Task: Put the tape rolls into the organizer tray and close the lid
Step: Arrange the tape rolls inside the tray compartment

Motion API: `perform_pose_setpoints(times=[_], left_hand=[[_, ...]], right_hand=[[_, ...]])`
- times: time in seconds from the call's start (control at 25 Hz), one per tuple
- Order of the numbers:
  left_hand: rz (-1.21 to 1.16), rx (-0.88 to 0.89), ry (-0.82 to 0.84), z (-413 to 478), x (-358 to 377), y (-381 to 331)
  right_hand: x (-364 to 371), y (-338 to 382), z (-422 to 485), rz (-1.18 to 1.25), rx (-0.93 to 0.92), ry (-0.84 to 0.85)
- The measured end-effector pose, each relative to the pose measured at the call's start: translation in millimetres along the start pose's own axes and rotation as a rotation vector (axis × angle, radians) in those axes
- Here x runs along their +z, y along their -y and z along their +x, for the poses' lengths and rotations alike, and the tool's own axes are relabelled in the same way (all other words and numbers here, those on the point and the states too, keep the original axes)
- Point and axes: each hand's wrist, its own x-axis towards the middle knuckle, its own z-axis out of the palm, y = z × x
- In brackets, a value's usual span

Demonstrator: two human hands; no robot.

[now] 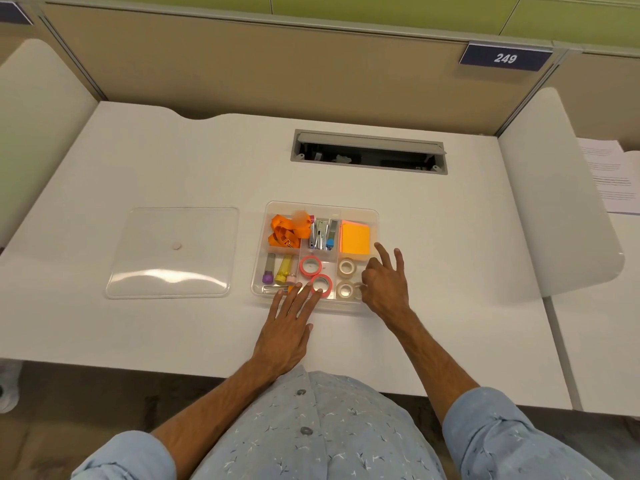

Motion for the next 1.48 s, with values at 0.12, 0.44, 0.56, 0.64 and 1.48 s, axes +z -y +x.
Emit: perform_pose_setpoints(times=[0.12,0.44,0.56,0.64,1.48], left_hand=[[0.003,0.009,-0.009,0,0,0],[-0.003,-0.004,0.004,1,1,0],[0.002,-0.006,0.004,0,3,0],[-0.001,-0.001,-0.003,0,2,0],[0.027,0.021,0.006,2,2,4]], right_hand=[[0,-1,-1,-0.01,-0.009,-0.032],[-4,0,-8,-0.01,0.051,-0.301],[-7,0,-8,0.001,0.116,-0.34],[-10,2,-8,0.018,0.159,-0.31],[7,32,-1,0.105,0.147,0.002]])
